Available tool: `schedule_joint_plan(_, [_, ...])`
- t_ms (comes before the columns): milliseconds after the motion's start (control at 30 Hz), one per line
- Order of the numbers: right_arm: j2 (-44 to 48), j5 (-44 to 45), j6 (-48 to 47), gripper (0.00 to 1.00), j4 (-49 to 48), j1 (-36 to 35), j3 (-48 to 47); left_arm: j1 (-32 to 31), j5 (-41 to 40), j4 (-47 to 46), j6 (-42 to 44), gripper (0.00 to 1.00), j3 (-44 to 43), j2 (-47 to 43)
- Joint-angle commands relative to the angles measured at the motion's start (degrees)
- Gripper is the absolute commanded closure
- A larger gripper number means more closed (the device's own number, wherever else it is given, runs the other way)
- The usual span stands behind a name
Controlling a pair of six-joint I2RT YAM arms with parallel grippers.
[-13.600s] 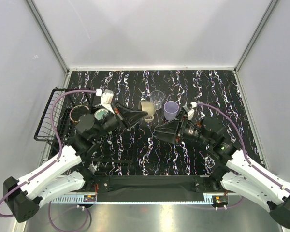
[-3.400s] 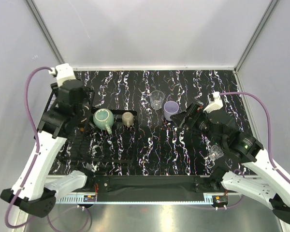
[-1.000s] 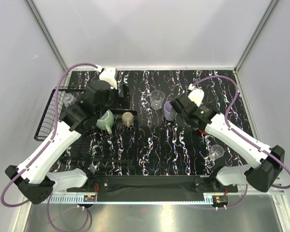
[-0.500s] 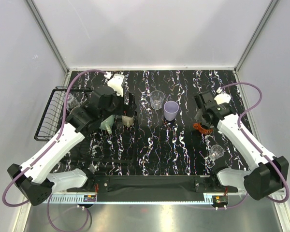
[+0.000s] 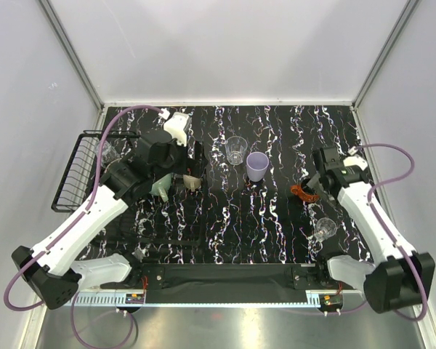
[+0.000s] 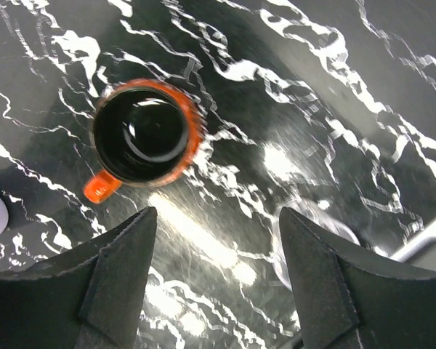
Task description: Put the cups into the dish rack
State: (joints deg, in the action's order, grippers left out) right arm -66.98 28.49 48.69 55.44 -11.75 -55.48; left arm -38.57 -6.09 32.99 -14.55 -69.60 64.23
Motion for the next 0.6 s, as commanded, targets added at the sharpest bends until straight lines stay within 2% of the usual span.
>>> schedule_joint_plan(0, [5.98,0.15,6.41,0.25,5.43,0.76,0.20,-0.11,1.87,-2.76,0.57,0.04,-0.09,-0.07])
schedule_joint_plan(100, [9.49,-0.01,12.56,0.28,12.12,0.67,-0.15,-0.11,2.39,-2.85,0.31,0.04,0.26,0.02])
schedule_joint_plan(200, [12.56,-2.11,15.99,0.31,14.78,0.67,1.86,-0.11,2.83,-2.58,0.22,0.04,-0.18,0.55])
schedule_joint_plan(367, [13.02,-3.26,20.30,0.34,14.17,0.76,7.05,-0.11,3.45,-3.20,-0.04,0.04,0.52,0.46])
schedule_joint_plan(567, [9.69,-4.85,20.48,0.37,7.84,1.11,11.62,-0.19,4.33,-2.85,-0.48,0.04,0.26,2.04])
